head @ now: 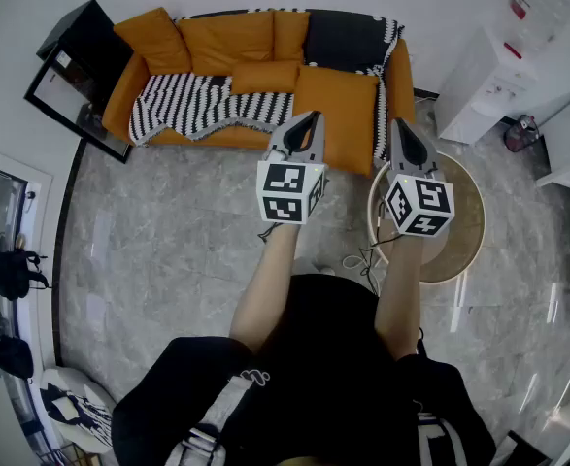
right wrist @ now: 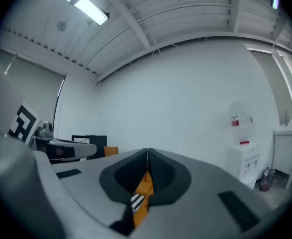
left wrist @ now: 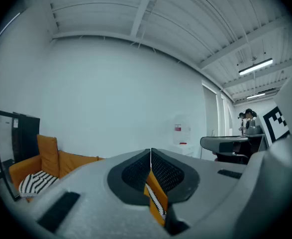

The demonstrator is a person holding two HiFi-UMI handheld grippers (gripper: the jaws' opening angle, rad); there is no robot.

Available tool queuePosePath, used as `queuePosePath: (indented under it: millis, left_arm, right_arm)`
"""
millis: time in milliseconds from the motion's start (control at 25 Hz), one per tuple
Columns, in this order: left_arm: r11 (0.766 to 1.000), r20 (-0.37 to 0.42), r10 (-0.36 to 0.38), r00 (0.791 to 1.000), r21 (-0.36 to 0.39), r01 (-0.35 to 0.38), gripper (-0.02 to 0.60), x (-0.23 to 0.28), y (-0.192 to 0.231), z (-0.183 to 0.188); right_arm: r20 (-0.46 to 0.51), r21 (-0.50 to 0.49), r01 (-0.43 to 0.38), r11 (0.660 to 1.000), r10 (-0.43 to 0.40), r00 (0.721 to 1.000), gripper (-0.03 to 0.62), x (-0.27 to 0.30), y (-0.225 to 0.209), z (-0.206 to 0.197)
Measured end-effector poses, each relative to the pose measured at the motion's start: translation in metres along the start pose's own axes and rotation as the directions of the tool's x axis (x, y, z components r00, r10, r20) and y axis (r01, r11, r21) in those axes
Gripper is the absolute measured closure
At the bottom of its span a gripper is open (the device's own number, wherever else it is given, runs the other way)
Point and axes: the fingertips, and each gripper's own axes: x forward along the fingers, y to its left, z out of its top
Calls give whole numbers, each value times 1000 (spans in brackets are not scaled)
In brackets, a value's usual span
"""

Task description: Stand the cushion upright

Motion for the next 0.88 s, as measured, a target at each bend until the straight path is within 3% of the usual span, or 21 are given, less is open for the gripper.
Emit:
queuePosePath:
  millis: [280,880]
  left_arm:
    - [1000,4,13,1000,2,-13,568,8,1,-1]
    - [990,67,127,990,-61,-123,569,-13,40,3]
  right_arm:
    - [19,18,19,1000,-19,1000,582,11,-14,0]
    - [59,56,0,998,-3,998,582,18,-19,5]
